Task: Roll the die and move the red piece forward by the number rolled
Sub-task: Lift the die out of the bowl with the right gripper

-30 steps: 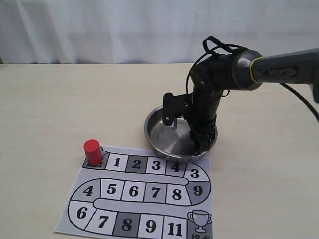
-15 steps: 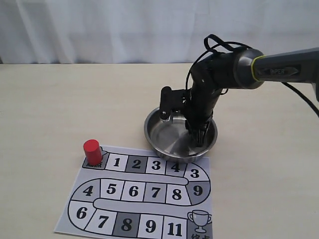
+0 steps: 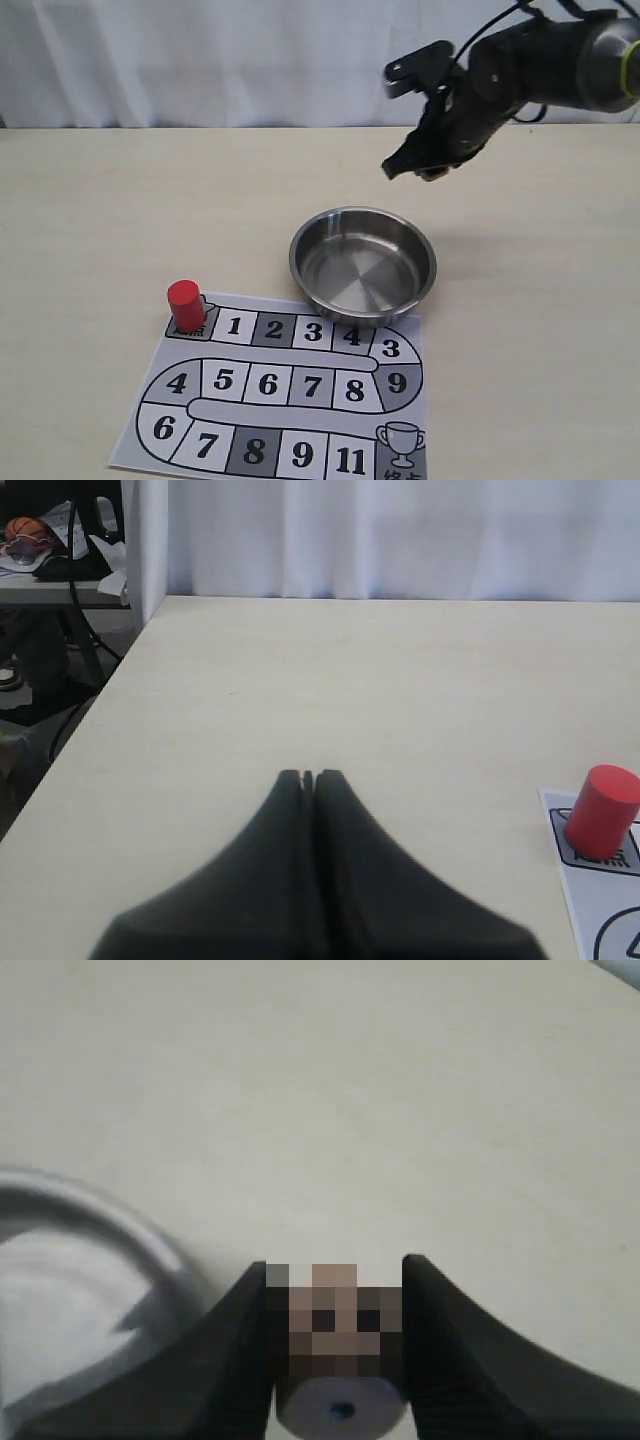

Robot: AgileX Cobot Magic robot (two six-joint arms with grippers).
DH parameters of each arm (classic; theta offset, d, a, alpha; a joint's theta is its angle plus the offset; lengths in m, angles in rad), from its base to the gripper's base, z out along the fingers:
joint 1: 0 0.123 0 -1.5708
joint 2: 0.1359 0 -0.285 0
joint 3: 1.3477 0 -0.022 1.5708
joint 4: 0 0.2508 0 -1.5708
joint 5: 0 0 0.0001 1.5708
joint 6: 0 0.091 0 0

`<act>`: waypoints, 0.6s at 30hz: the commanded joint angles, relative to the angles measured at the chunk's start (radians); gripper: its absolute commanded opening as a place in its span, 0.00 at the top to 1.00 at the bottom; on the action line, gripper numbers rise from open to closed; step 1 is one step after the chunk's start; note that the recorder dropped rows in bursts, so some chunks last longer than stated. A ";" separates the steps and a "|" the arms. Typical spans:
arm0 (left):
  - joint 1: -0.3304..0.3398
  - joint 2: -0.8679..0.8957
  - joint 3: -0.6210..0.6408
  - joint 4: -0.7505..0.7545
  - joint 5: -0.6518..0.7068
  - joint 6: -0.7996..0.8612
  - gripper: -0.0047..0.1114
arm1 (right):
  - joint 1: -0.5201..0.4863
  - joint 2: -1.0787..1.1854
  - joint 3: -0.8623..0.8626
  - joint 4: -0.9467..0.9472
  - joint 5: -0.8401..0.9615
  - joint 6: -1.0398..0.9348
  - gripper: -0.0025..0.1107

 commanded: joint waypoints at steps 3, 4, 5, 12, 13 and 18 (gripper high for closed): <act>0.000 -0.001 0.002 0.001 -0.013 -0.006 0.96 | -0.158 0.033 -0.057 -0.002 0.044 0.137 0.94; 0.000 -0.001 0.002 0.001 -0.013 -0.006 0.96 | -0.178 0.047 -0.070 0.016 0.062 0.153 0.94; 0.000 -0.001 0.002 0.001 -0.013 -0.006 0.96 | -0.196 0.060 -0.085 0.041 0.082 0.157 0.94; 0.000 -0.001 0.002 0.001 -0.013 -0.006 0.96 | -0.283 0.183 -0.209 0.144 0.127 0.090 0.94; 0.000 -0.001 0.002 0.001 -0.013 -0.006 0.96 | -0.284 0.199 -0.227 0.145 0.117 0.058 0.94; 0.000 -0.001 0.002 0.001 -0.013 -0.006 0.96 | -0.284 0.264 -0.271 0.164 0.015 -0.041 0.94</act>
